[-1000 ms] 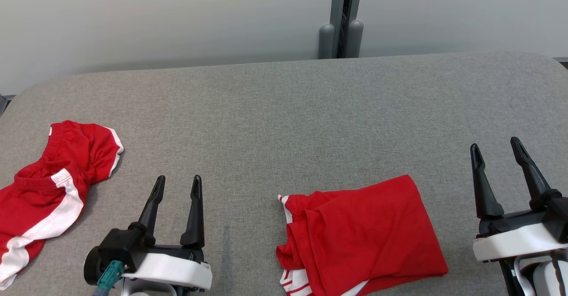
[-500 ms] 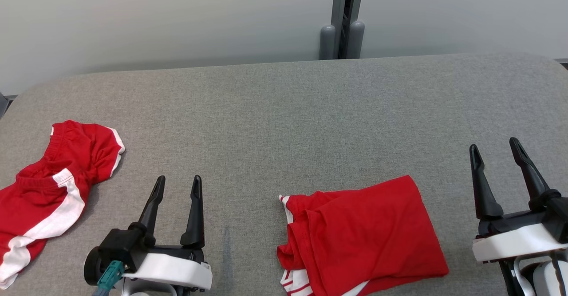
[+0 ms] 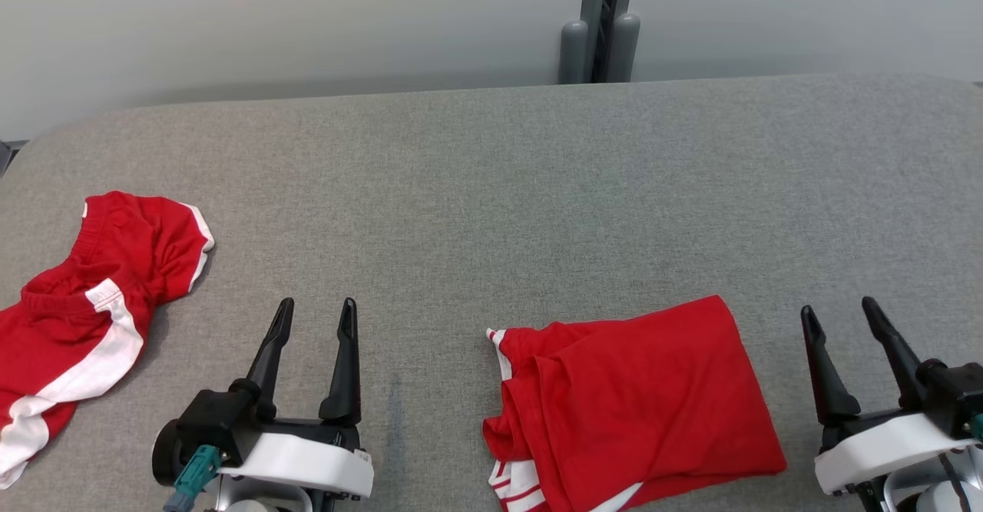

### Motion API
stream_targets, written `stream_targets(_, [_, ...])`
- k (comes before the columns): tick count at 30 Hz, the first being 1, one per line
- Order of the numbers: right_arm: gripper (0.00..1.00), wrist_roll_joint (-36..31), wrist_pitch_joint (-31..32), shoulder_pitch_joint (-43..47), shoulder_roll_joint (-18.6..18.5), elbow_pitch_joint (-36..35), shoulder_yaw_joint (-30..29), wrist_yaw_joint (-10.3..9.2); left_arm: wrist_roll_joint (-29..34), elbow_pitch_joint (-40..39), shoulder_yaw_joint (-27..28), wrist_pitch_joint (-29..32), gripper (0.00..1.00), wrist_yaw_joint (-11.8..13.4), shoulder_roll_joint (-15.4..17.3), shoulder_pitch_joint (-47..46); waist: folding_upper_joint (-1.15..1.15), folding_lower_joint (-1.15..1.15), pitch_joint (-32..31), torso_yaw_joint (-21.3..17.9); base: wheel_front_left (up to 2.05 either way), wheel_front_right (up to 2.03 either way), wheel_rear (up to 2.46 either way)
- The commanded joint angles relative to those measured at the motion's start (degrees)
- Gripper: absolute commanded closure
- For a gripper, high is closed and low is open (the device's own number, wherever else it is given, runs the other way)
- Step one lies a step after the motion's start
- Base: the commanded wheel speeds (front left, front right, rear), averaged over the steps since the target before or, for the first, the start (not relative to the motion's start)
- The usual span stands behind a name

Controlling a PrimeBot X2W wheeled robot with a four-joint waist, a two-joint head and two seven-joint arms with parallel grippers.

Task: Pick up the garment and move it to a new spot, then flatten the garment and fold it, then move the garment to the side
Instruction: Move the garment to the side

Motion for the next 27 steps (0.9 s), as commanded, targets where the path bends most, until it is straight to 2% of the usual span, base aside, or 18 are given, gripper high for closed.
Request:
stream_targets(1, [0.0,2.36,-0.01,-0.5,-1.67,2.41,1.94,-0.01,0.23,-0.02,-0.11,-0.07,0.0,0.03,0.21,-0.92,0.0,0.0,1.09,0.38,0.0,0.0,0.0])
stream_targets(8, [0.0,13.2,0.87,-2.45,-6.31,9.61,12.1,-0.01,0.52,0.17,-0.56,-0.07,0.0,-0.33,0.2,-2.46,0.0,0.0,4.06,1.24,0.0,0.0,0.0])
stream_targets(9, [0.0,16.77,1.21,-3.28,-7.64,10.41,15.19,-0.01,0.54,0.22,-0.81,-0.07,0.0,-0.32,0.22,-3.13,0.0,0.0,4.75,1.52,0.0,0.0,0.0])
stream_targets(10, [0.0,16.77,1.21,-3.28,-7.64,10.41,15.19,-0.01,0.54,0.22,-0.81,-0.07,0.0,-0.32,0.22,-3.13,0.0,0.0,4.75,1.52,0.0,0.0,0.0])
stream_targets(18, [0.0,28.7,2.1,-5.78,-12.12,11.1,25.18,-0.01,1.02,0.6,-1.78,-0.07,0.0,-0.33,0.2,-3.98,0.0,0.0,5.92,2.48,0.0,0.0,0.0])
stream_targets(22, [0.0,34.47,2.96,-6.26,-13.13,10.31,29.13,-0.01,1.05,0.7,-1.83,-0.07,0.0,-0.18,0.21,-4.0,0.0,0.0,5.94,2.71,0.0,0.0,0.0])
stream_targets(27, [0.0,38.18,3.48,-7.29,-15.06,10.34,33.01,-0.01,1.0,0.79,-1.95,-0.07,0.0,-0.07,0.21,-4.12,0.0,0.0,5.89,2.78,0.0,0.0,0.0])
